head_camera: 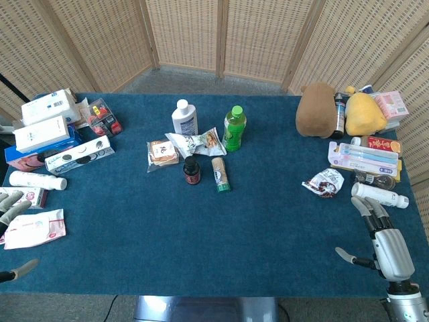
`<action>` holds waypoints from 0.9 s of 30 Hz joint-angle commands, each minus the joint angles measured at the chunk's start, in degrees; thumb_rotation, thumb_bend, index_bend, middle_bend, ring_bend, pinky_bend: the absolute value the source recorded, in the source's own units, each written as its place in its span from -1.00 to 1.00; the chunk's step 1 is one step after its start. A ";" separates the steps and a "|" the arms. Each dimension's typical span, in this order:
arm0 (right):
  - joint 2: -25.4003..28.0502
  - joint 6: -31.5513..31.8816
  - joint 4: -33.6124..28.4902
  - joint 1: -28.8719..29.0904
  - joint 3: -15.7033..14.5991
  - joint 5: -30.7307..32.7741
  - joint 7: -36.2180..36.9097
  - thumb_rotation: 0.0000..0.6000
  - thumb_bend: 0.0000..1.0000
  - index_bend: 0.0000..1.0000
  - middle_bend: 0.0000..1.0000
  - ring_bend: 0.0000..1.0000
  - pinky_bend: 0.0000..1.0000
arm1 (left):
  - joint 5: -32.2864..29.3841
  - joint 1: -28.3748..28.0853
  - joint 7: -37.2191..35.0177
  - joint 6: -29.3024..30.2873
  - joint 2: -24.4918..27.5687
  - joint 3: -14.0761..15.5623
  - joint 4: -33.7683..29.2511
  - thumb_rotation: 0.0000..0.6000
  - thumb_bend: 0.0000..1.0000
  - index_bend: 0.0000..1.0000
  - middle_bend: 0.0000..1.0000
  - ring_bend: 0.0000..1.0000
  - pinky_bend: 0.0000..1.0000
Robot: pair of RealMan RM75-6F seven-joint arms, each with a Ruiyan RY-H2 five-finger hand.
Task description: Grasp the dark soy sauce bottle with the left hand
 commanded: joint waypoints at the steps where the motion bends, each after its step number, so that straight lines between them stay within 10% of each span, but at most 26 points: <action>1: -0.10 0.03 0.03 0.00 0.02 0.04 -0.15 1.00 -1.00 -1.00 -1.00 -1.00 -1.00 | -0.38 -0.34 -0.52 -0.62 -0.10 0.00 0.13 1.00 -1.00 -0.75 -1.00 -1.00 -1.00; 8: -0.06 0.06 0.08 -0.03 -0.01 0.16 -0.07 1.00 -1.00 -1.00 -1.00 -1.00 -1.00 | -1.96 -3.18 -2.56 -3.66 -3.39 -1.62 2.44 1.00 -1.00 -0.83 -1.00 -1.00 -1.00; 15: 0.07 -0.12 0.03 0.04 0.29 0.85 0.45 1.00 -1.00 -1.00 -1.00 -1.00 -1.00 | -8.13 -10.66 -13.40 -10.33 -20.99 -6.59 15.02 1.00 -1.00 -1.00 -1.00 -1.00 -1.00; 27: 0.33 -0.10 -0.26 0.06 0.19 0.72 1.03 1.00 -1.00 -1.00 -1.00 -1.00 -1.00 | -23.98 -21.42 -8.95 -23.12 -37.03 -14.95 19.01 1.00 -1.00 -1.00 -1.00 -1.00 -1.00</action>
